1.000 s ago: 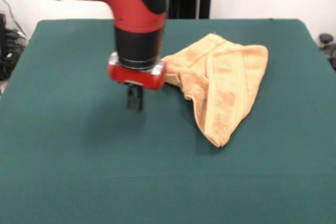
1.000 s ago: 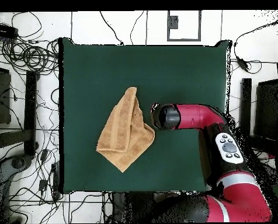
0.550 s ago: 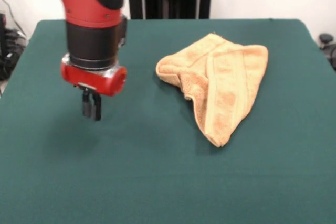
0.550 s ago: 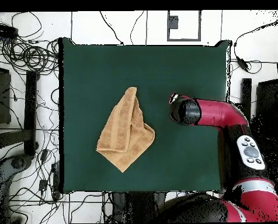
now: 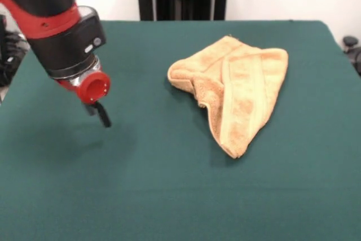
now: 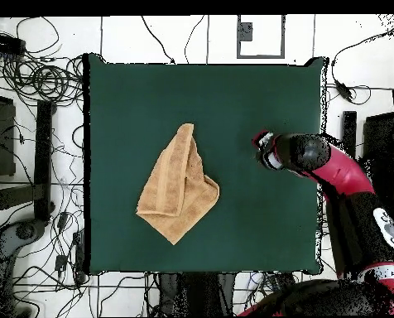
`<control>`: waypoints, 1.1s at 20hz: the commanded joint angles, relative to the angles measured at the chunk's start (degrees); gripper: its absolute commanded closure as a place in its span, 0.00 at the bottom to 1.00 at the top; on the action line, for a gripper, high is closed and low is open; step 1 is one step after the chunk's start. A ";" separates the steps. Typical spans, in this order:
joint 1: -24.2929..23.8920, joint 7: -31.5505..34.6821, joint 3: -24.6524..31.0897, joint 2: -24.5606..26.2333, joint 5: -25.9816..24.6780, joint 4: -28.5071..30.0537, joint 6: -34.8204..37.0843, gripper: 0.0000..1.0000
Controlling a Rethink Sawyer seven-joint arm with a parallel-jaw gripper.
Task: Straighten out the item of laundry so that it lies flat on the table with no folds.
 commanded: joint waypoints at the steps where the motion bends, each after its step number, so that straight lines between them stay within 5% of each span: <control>1: 0.09 10.20 10.25 7.67 16.96 4.51 18.72 0.00; 9: 1.33 12.25 7.87 7.86 26.46 5.98 21.61 0.00; 22: 3.66 13.59 6.29 13.67 29.92 -7.60 33.39 0.00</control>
